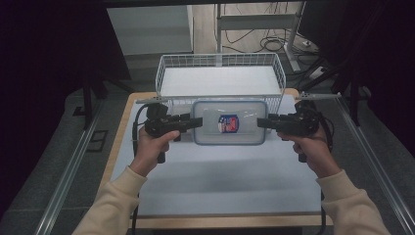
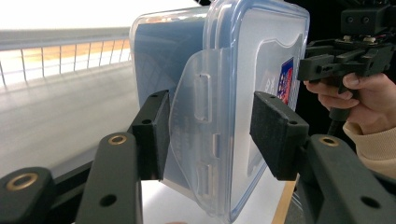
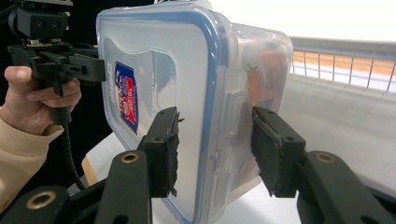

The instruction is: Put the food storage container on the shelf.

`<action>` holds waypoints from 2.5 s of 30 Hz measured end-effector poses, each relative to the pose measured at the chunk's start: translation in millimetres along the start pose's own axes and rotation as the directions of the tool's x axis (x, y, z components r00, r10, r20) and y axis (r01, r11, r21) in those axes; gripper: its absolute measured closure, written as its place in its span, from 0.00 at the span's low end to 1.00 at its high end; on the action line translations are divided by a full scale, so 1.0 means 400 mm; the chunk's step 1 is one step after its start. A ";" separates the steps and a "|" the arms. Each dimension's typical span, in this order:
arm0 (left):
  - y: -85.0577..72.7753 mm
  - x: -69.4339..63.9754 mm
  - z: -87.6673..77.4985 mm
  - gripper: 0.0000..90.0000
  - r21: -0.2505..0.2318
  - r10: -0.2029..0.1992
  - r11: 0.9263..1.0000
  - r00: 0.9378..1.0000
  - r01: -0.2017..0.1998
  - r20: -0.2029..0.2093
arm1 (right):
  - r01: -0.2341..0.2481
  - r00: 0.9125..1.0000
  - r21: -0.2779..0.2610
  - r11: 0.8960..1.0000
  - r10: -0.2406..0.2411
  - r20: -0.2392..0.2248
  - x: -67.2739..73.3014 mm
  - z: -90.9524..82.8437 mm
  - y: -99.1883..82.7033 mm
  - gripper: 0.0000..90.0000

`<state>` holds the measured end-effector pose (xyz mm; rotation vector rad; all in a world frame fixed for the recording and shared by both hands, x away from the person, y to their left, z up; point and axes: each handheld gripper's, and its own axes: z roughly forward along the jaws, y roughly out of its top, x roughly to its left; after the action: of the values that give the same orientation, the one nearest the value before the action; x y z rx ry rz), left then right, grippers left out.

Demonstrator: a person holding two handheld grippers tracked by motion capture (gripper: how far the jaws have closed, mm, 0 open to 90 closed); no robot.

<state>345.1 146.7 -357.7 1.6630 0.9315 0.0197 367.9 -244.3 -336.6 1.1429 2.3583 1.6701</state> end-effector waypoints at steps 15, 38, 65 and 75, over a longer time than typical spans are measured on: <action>0.104 0.023 -0.009 0.55 -0.031 0.000 1.000 1.000 -0.001 -0.019 | 0.020 1.000 -0.006 1.000 -0.020 -0.009 -0.018 0.016 0.121 0.59; 0.263 0.119 0.026 0.55 -0.025 -0.022 0.999 0.999 0.021 -0.048 | -0.016 0.999 0.003 1.000 0.016 -0.050 -0.133 0.099 0.293 0.59; 0.309 0.270 0.103 0.54 0.003 -0.190 0.982 0.982 0.190 -0.008 | -0.163 0.987 0.038 0.986 0.163 -0.004 -0.227 0.186 0.335 0.56; 0.308 0.317 0.131 0.53 -0.046 -0.308 0.950 0.951 0.308 0.026 | -0.279 0.960 0.056 0.959 0.278 0.022 -0.249 0.206 0.348 0.54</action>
<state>525.3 175.5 -329.5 1.4537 1.1583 -0.1830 550.4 -214.4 -293.0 1.5557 2.3418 1.6695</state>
